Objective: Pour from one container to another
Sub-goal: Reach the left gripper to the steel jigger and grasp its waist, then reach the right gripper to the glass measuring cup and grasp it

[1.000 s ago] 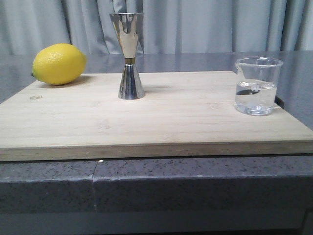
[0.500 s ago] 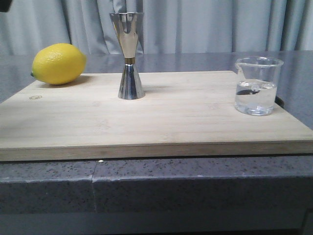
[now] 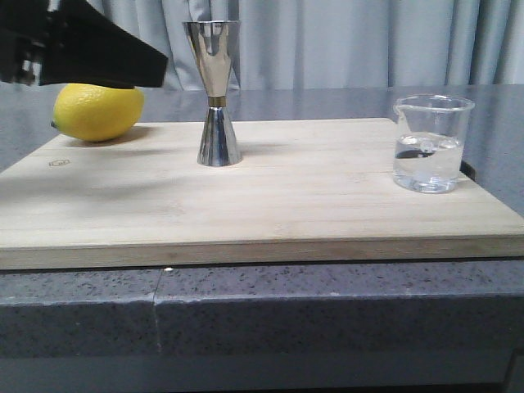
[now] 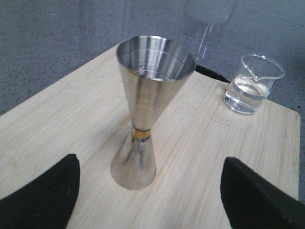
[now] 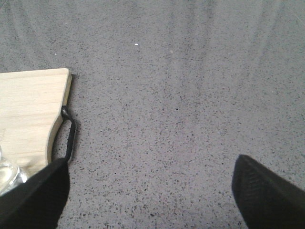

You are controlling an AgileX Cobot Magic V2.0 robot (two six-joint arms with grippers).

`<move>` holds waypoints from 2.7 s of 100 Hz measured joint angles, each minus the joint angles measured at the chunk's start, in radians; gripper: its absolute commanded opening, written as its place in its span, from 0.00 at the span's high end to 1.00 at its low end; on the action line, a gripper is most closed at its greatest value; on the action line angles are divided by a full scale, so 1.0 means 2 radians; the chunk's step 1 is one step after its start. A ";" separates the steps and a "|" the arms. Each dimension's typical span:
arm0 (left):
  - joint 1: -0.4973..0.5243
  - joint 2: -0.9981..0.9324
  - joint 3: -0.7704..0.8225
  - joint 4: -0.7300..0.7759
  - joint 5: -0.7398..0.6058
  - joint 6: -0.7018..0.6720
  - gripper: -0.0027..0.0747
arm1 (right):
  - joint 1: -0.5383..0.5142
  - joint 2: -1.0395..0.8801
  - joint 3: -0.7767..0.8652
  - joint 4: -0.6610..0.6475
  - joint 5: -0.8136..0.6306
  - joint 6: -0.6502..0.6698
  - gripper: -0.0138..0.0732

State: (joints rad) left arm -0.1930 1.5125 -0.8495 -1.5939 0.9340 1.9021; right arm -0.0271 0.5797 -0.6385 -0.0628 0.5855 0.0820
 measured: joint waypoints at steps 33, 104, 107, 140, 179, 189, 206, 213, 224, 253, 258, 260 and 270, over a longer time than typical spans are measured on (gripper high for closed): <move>-0.038 0.061 -0.020 -0.086 -0.002 0.119 0.24 | 0.000 0.000 0.000 0.000 0.000 0.000 0.12; -0.067 0.120 -0.075 -0.089 0.021 0.125 0.71 | -0.002 0.000 0.000 0.000 0.000 0.000 0.12; -0.067 0.120 -0.075 -0.089 0.022 0.125 0.72 | -0.001 0.000 0.000 0.000 0.000 0.000 0.12; -0.067 0.121 -0.075 -0.089 0.067 0.125 0.77 | 0.000 0.000 0.000 0.000 0.000 0.000 0.12; -0.067 0.121 -0.075 -0.088 0.107 0.125 0.77 | 0.056 0.003 0.000 0.048 -0.014 -0.057 0.12; -0.067 0.121 -0.075 -0.088 0.108 0.125 0.77 | 0.088 0.011 0.000 0.050 -0.021 -0.061 0.12; -0.067 0.121 -0.075 -0.088 0.108 0.125 0.77 | 0.150 0.043 0.000 0.051 -0.049 -0.062 0.12; -0.067 0.121 -0.075 -0.088 0.109 0.125 0.77 | 0.176 0.060 0.000 0.051 -0.062 -0.063 0.12; -0.067 0.121 -0.075 -0.088 0.109 0.125 0.77 | 0.213 0.082 0.000 0.051 -0.085 -0.063 0.12; -0.067 0.121 -0.075 -0.088 0.109 0.125 0.77 | 0.249 0.114 0.029 0.052 -0.193 -0.064 0.12; -0.067 0.121 -0.075 -0.088 0.109 0.125 0.77 | 0.250 0.119 0.045 0.052 -0.221 -0.064 0.12; -0.067 0.121 -0.075 -0.088 0.109 0.125 0.77 | 0.251 0.121 0.053 0.052 -0.234 -0.064 0.12; -0.067 0.121 -0.075 -0.088 0.109 0.125 0.77 | 0.251 0.129 0.093 0.053 -0.299 -0.064 0.12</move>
State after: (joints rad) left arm -0.3266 1.7547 -1.0000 -1.7695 1.1524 2.1521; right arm 0.4742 0.8369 -0.4530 0.0434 -0.0121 -0.0460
